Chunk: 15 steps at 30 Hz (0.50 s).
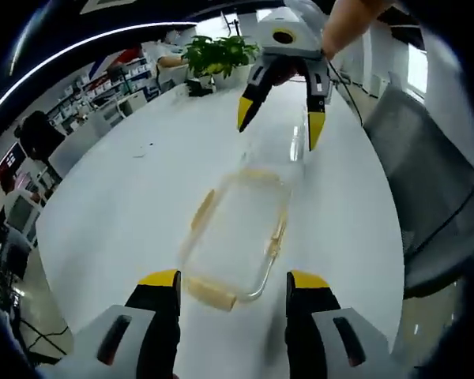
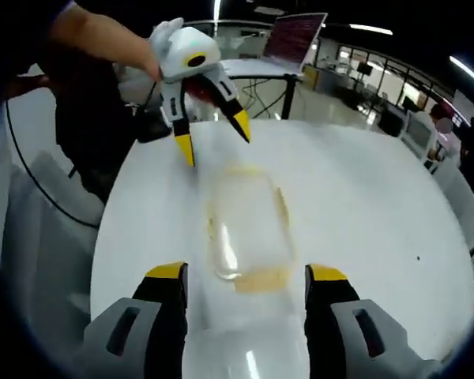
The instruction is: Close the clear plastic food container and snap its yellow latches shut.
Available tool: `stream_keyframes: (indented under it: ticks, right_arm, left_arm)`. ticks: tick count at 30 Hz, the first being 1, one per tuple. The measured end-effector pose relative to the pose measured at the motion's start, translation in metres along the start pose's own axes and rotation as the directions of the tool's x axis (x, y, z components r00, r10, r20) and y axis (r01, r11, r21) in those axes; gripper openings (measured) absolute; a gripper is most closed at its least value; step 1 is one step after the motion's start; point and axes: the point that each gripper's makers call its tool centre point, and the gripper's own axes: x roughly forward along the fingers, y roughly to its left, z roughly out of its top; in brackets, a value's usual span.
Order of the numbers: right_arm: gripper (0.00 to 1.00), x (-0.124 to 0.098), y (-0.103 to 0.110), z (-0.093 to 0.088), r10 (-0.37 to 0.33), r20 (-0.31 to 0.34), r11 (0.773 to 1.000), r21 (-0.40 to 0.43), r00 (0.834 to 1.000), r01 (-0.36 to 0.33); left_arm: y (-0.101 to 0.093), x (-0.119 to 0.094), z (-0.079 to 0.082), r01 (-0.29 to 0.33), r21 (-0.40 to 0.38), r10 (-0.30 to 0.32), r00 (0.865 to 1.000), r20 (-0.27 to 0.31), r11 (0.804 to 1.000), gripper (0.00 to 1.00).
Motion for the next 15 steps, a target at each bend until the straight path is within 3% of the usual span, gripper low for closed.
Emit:
stream_keyframes:
  ticks: [4,9,15]
  right_arm:
    - [0.57,0.012,-0.003,-0.006,0.031,-0.053,0.999,-0.023,0.998,-0.032]
    - [0.57,0.026,-0.002,-0.024,0.069,-0.171,0.996,-0.050,0.983,-0.079]
    - [0.55,0.036,-0.007,-0.025,0.075,-0.187,0.996,-0.038,0.979,-0.084]
  left_arm:
    - [0.006,0.008,-0.013,0.048,0.050,-0.046,0.998,-0.044,0.998,0.48]
    - [0.012,0.014,-0.027,0.107,0.079,-0.101,0.991,-0.083,0.991,0.48]
    - [0.020,0.021,-0.029,0.142,0.090,-0.135,0.987,-0.085,0.986,0.46]
